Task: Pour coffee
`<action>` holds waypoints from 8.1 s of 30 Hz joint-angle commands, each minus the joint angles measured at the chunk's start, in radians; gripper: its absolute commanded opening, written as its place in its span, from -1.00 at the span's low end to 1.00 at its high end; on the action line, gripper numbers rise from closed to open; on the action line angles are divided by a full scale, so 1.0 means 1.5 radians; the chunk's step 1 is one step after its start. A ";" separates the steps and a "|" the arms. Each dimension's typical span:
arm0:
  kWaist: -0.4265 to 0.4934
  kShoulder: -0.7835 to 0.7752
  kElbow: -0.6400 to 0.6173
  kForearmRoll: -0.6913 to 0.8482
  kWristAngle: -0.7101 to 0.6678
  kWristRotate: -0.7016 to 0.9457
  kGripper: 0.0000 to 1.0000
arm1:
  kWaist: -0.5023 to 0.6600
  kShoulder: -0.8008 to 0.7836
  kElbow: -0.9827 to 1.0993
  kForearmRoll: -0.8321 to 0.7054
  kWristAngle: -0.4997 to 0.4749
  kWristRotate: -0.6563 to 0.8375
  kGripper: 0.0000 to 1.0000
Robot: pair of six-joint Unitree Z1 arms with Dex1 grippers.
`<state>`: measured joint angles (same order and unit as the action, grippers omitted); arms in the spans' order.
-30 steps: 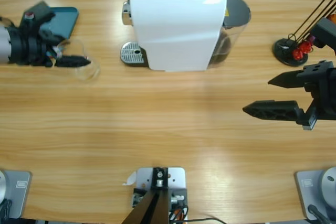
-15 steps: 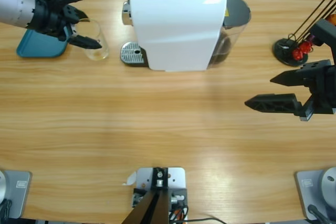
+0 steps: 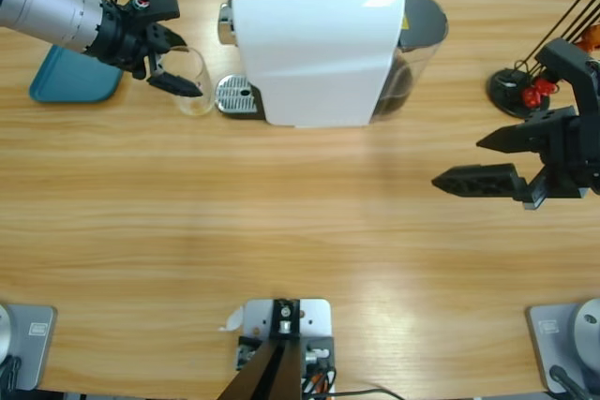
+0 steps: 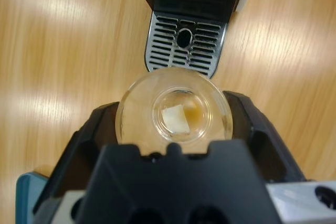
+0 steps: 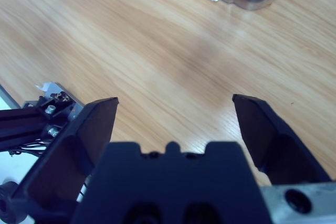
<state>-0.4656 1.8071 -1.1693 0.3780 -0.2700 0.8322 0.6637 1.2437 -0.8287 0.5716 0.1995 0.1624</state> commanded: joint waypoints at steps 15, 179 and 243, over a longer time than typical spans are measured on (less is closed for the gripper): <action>-0.022 0.075 -0.064 -0.011 -0.043 0.015 -1.00 | -0.019 0.039 0.018 -0.007 0.015 -0.015 1.00; -0.081 -0.562 0.212 0.196 -0.011 -0.541 0.99 | 0.044 -0.111 -0.059 0.076 0.036 -0.032 1.00; -0.051 -0.437 0.245 0.100 0.050 -0.379 1.00 | 0.044 -0.181 0.014 0.053 -0.130 -0.137 0.99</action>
<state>-0.5534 1.1226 -0.8063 0.5375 -0.1854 0.2588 0.7210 0.9556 -0.8106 0.6475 0.0220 -0.0324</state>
